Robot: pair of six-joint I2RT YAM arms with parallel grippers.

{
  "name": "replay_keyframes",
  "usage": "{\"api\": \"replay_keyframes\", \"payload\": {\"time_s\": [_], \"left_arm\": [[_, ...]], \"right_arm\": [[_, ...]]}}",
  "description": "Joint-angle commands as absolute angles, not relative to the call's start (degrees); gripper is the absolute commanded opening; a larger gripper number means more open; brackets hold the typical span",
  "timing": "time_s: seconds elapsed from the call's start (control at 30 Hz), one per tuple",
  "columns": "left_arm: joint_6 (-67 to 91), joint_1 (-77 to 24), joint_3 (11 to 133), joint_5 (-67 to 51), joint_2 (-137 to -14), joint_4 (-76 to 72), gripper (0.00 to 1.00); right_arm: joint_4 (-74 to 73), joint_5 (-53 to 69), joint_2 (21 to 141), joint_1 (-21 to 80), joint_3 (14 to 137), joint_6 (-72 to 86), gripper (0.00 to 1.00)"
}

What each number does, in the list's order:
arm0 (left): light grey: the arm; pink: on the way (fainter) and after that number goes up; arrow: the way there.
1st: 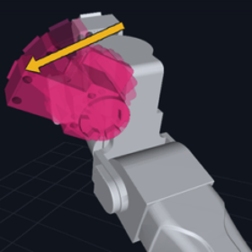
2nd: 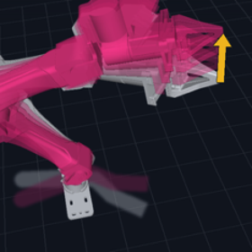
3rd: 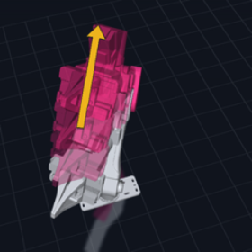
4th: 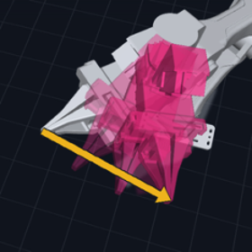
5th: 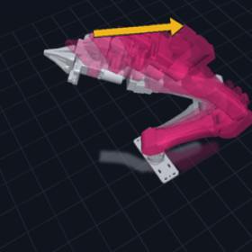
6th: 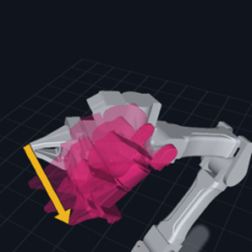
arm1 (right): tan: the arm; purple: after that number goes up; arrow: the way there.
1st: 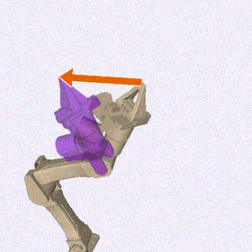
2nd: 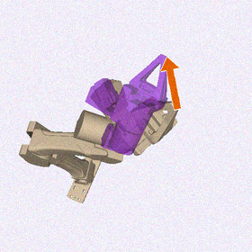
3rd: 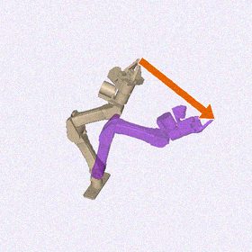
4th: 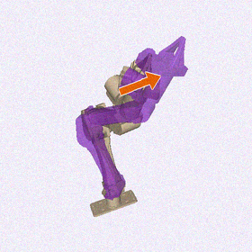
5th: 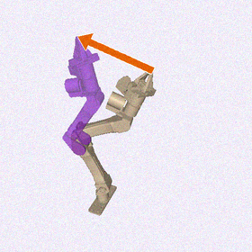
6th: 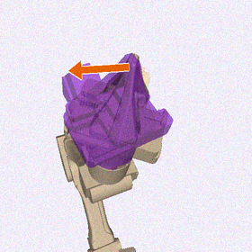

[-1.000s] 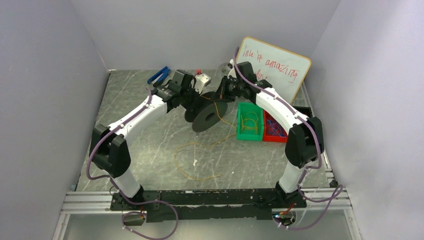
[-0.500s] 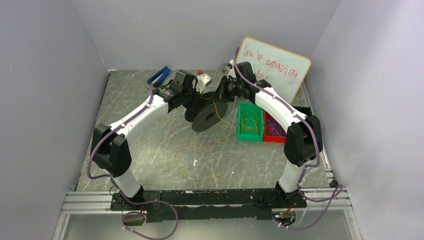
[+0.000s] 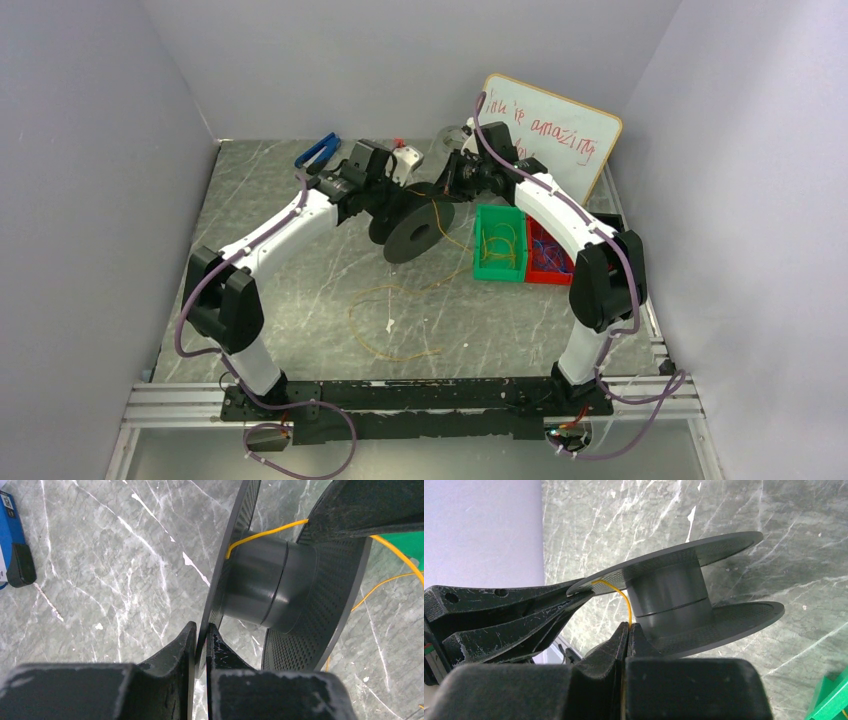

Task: Wrap the cables

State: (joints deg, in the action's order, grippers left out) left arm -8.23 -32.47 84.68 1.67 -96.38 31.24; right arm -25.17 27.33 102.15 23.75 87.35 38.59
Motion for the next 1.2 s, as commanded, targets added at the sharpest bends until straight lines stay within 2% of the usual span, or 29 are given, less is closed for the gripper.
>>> {"api": "replay_keyframes", "payload": {"time_s": [0.0,0.33,0.73,1.17], "left_arm": [[-7.3,-31.8,88.1,9.1,-96.7,29.3,0.03],[-9.0,-33.3,87.4,12.4,-97.3,28.0,0.03],[-9.1,-33.6,88.3,13.2,-98.0,28.2,0.03],[-9.7,-33.6,91.1,6.5,-97.7,30.1,0.23]], "right_arm": [[-30.2,27.1,102.2,24.1,86.8,37.9,0.00],[-26.3,35.6,103.0,23.7,86.0,40.9,0.00],[-27.9,33.2,103.3,23.9,86.0,40.1,0.00],[-28.5,32.2,104.6,23.7,86.9,39.9,0.00]]}}
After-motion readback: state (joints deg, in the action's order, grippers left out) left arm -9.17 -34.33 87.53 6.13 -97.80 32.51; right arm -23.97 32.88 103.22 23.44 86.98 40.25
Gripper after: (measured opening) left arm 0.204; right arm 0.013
